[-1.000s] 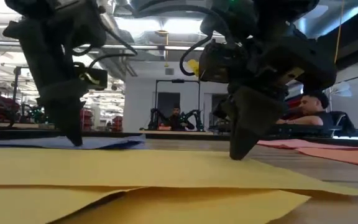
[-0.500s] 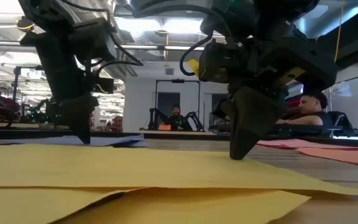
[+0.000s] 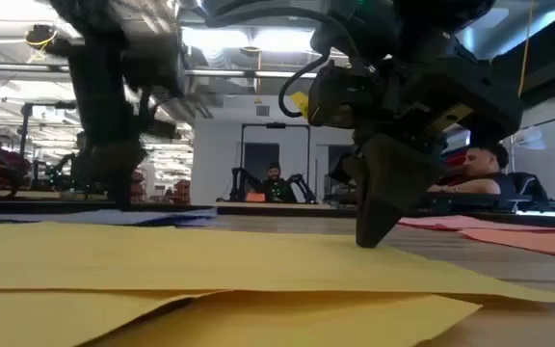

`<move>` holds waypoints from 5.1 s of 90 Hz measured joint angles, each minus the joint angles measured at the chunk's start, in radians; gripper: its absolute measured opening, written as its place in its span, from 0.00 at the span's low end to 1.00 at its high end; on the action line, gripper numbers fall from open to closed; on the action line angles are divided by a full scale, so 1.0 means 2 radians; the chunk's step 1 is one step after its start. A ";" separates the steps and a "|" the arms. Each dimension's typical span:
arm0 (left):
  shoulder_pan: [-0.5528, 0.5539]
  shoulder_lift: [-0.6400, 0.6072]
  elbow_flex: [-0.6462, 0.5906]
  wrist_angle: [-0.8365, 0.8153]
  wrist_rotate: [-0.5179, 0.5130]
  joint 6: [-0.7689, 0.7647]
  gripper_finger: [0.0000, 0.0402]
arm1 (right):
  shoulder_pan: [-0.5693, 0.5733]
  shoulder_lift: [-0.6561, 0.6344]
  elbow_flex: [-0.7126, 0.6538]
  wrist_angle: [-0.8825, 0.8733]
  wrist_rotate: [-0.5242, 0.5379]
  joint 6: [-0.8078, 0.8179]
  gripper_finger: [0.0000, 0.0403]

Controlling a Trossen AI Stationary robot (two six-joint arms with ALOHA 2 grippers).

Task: Organize paper
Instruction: Move the blue papers to the top left of the table

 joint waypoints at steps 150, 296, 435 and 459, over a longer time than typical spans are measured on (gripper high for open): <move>-0.036 0.073 0.027 0.158 0.049 0.056 0.00 | 0.000 -0.007 -0.001 0.000 0.007 0.001 0.00; -0.268 -0.113 -0.074 0.122 -0.034 -0.180 0.00 | -0.166 0.252 0.341 0.049 -0.006 -0.143 0.00; -0.275 -0.112 -0.074 0.165 -0.029 -0.133 0.00 | -0.175 0.297 0.434 -0.033 -0.006 -0.167 0.00; -0.275 -0.112 -0.074 0.160 -0.028 -0.138 0.00 | -0.175 0.296 0.434 -0.030 -0.041 -0.142 0.00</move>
